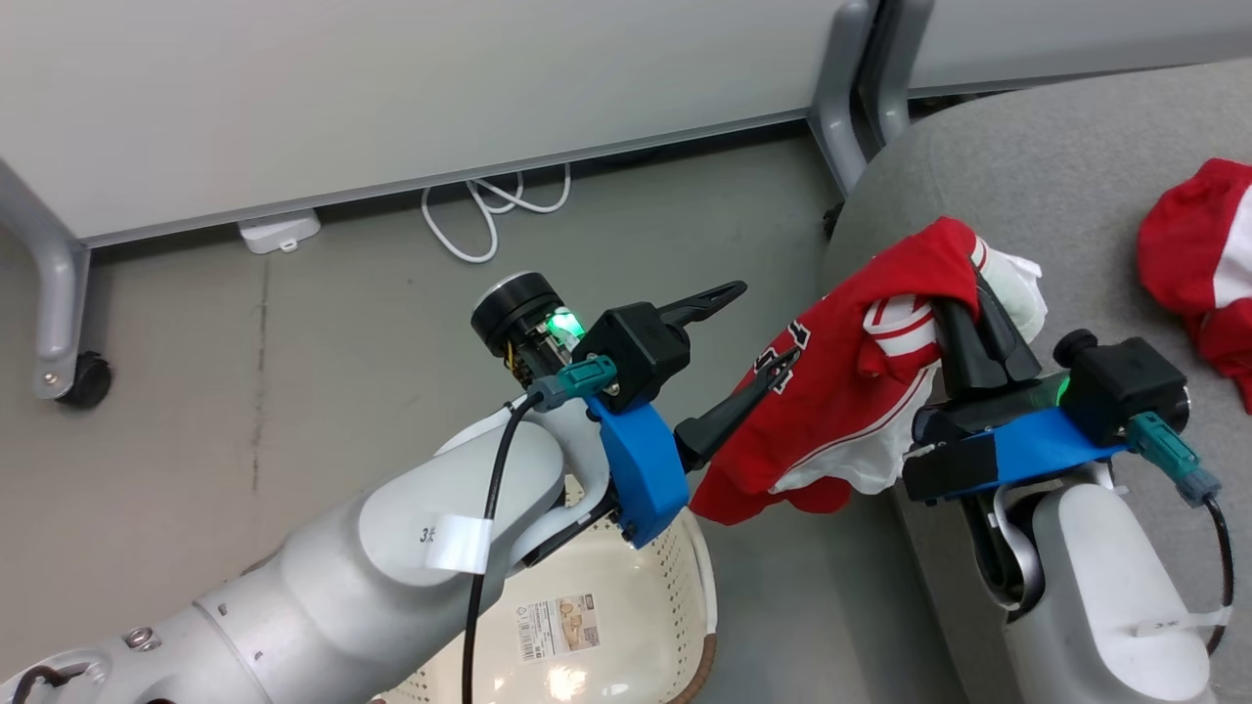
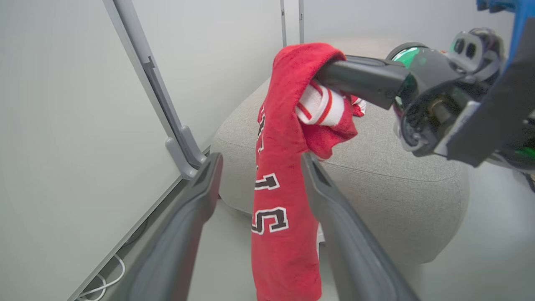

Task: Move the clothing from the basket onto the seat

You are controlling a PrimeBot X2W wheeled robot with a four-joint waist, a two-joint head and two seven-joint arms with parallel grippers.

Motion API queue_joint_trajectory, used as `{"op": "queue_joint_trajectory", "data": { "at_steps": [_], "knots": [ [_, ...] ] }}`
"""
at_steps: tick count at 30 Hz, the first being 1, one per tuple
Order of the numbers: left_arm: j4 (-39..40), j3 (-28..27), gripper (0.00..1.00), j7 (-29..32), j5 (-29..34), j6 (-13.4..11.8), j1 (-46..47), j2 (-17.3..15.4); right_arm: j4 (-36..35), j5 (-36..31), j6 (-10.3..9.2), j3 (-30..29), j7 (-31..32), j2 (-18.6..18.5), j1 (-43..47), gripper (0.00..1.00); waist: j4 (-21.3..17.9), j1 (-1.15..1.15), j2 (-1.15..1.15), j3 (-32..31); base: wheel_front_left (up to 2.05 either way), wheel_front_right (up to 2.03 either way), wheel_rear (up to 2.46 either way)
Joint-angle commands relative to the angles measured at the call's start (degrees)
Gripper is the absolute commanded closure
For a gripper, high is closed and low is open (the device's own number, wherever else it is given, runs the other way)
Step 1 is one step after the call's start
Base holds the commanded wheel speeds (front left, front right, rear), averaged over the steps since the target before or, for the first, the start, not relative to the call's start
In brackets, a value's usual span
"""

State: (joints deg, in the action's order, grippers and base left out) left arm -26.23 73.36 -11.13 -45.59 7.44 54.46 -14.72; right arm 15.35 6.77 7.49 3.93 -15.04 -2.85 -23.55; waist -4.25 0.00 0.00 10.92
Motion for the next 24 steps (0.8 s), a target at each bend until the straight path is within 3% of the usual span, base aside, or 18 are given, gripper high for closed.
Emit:
{"op": "queue_joint_trajectory", "data": {
  "at_steps": [1, 24],
  "knots": [
    [0.0, 0.1, 0.0, 0.1, 0.3, 0.0, 0.2, -0.3, -0.4, -0.1, 0.01, -0.5, -0.2, -0.1, 0.1, 1.0, -1.3, 0.0, 0.0, 0.7, 0.0, 0.0, 0.0],
    [3.0, 0.1, 0.0, 0.8, 2.2, 0.0, -3.3, 0.3, -5.7, -1.2, 0.01, -10.0, -0.2, -0.1, 5.5, 1.0, -12.9, 0.0, 0.0, 3.8, 0.0, 0.0, 0.0]
  ]
}}
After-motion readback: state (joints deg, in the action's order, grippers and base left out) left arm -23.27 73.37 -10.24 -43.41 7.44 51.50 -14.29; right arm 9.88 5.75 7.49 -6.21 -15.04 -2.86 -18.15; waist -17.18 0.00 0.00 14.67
